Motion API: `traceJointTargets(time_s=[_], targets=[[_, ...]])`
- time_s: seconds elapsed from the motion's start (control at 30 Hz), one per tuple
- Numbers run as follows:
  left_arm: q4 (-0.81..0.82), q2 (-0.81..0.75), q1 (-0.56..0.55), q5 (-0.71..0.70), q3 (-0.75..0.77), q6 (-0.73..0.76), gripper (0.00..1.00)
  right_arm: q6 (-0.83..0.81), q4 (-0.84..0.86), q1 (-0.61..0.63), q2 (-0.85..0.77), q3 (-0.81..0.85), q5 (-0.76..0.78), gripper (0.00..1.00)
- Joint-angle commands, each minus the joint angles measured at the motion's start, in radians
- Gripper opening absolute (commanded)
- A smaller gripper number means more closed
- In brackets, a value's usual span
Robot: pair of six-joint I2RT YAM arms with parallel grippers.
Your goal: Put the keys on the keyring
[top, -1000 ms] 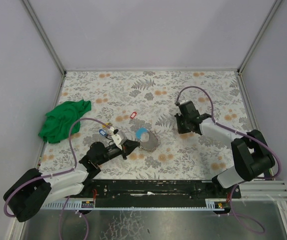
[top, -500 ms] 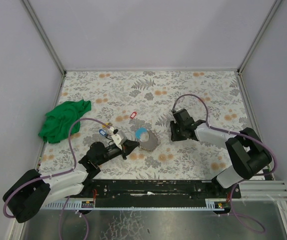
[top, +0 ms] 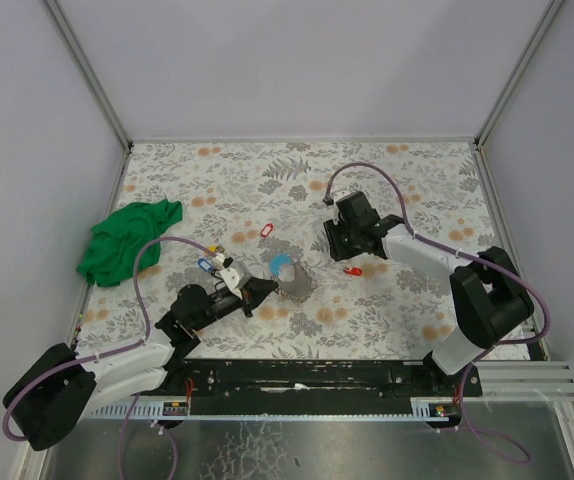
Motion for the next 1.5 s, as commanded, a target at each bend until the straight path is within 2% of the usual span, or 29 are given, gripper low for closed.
traceJointTargets(time_s=[0.0, 0.13, 0.43, 0.63, 0.77, 1.2, 1.27, 1.37, 1.47], targets=[[0.027, -0.019, -0.003, -0.019, -0.003, 0.018, 0.0, -0.245, -0.216, 0.0, -0.003, 0.116, 0.013, 0.41], [0.025, -0.013, -0.004, -0.009, -0.001, 0.018, 0.0, -0.407, -0.285, -0.01, 0.041, 0.163, -0.035, 0.39], [0.023, -0.018, -0.002, -0.009, -0.001, 0.019, 0.0, -0.901, -0.358, -0.081, 0.136, 0.191, -0.312, 0.4], [0.021, -0.014, -0.003, 0.001, 0.002, 0.018, 0.0, -1.069, -0.413, -0.12, 0.171, 0.244, -0.39, 0.39], [0.021, -0.019, -0.003, 0.004, 0.002, 0.019, 0.0, -1.129, -0.475, -0.13, 0.227, 0.292, -0.434, 0.38], [0.017, -0.017, -0.003, 0.009, 0.005, 0.02, 0.0, -1.157, -0.492, -0.131, 0.309, 0.316, -0.482, 0.3], [0.017, -0.015, -0.002, 0.01, 0.005, 0.021, 0.0, -1.155, -0.494, -0.131, 0.309, 0.314, -0.479, 0.25], [0.015, -0.018, -0.003, 0.008, 0.004, 0.02, 0.0, -1.154, -0.5, -0.132, 0.301, 0.311, -0.48, 0.04], [0.014, -0.021, -0.003, 0.006, 0.003, 0.02, 0.0, -1.144, -0.488, -0.131, 0.268, 0.293, -0.505, 0.0]])
